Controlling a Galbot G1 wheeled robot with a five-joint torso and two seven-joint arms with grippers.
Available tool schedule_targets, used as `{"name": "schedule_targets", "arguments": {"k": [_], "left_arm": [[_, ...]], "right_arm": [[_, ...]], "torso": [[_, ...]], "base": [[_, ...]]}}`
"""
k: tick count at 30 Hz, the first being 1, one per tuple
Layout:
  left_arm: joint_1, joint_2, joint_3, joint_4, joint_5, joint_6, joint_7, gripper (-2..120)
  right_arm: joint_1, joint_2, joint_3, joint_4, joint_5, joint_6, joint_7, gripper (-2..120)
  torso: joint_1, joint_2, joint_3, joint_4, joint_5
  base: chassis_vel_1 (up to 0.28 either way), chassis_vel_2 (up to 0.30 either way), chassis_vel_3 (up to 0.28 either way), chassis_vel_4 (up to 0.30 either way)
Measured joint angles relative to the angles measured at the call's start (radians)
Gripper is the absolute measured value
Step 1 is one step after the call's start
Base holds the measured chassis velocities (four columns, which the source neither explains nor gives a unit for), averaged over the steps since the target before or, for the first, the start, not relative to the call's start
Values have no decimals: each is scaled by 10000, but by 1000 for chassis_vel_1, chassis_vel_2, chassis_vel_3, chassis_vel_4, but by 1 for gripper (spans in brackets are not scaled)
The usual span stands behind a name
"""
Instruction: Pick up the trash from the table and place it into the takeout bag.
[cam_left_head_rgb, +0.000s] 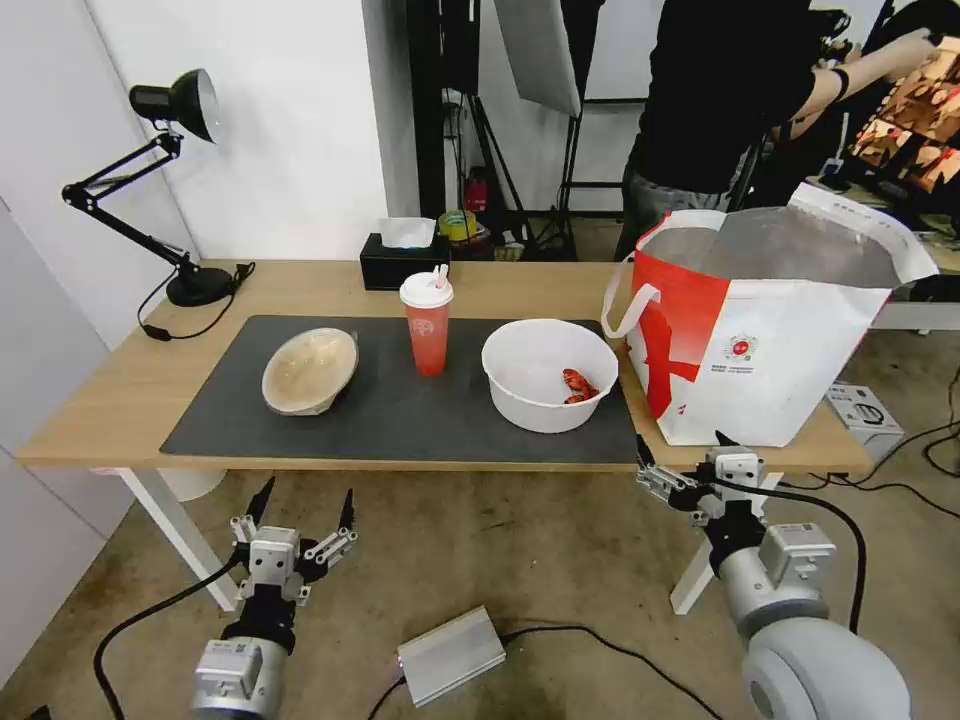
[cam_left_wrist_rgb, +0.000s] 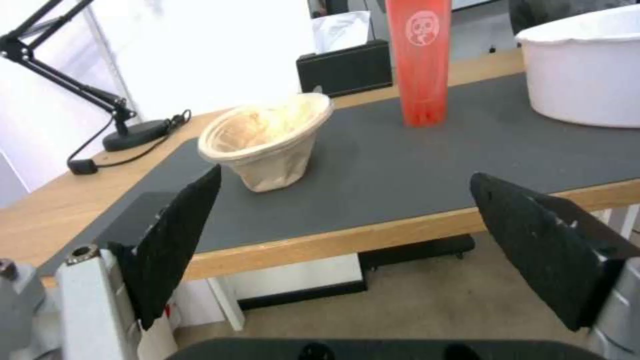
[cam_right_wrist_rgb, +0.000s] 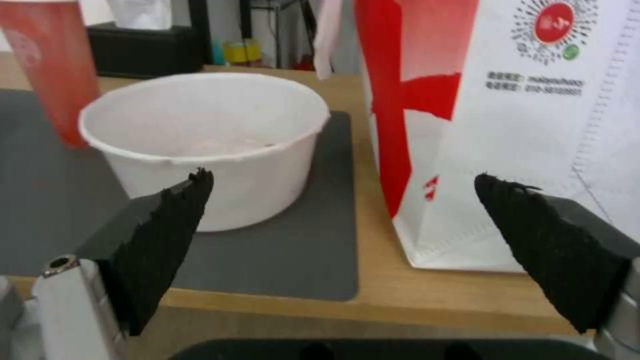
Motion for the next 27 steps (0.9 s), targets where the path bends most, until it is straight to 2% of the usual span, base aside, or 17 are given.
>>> {"name": "schedule_targets", "arguments": {"k": [10,13,16,17,19,20,21,22,24,25,27], "left_arm": [[-76,-81,-137,0,-51,-4,-45,100],[-120,-162,-209,0,-76,-4,-69,100],[-127,-178,-216,0,-78,-4,-70,100],[-143,-243,-239,1,-81,-3,-76,100],[-150,-274,-247,1,-81,-1,-79,100],[-150,-274,-247,1,-81,-1,-79,100],[-155,-320,-270,5,-81,5,-82,100],[-155,-320,-270,5,-81,5,-82,100],[-161,-362,-289,11,-80,15,-84,100],[-161,-362,-289,11,-80,15,-84,100],[-163,-396,-296,16,-72,19,-85,100]], "right_arm": [[355,-776,-229,35,801,609,-303,100],[803,-1394,-369,16,1551,755,-532,100],[854,-1460,-389,17,1642,760,-552,100],[1232,-1908,-608,13,2158,829,-659,100],[1473,-2181,-749,-35,2352,877,-722,100],[1473,-2181,-749,-35,2352,877,-722,100],[1936,-2818,-983,-192,2489,954,-879,100],[1936,-2818,-983,-192,2489,954,-879,100],[2322,-3441,-1068,-396,2497,1051,-1252,100],[2322,-3441,-1068,-396,2497,1051,-1252,100],[2637,-3926,-1072,-546,2495,1072,-1695,100]], "torso": [[0,0,1,1,1],[0,0,2,0,1],[0,0,2,1,0],[0,0,2,0,1],[0,0,2,0,1],[0,0,2,0,1],[0,0,2,0,2],[0,0,2,0,2],[1,0,2,0,2],[1,0,2,0,2],[1,-1,2,0,2]], "base": [[0,0,0,0],[0,0,0,0],[0,0,0,0],[0,0,0,0],[0,0,0,0],[0,0,0,0],[0,0,0,0],[0,0,0,0],[0,0,0,0],[0,0,0,0],[0,0,0,0]]}}
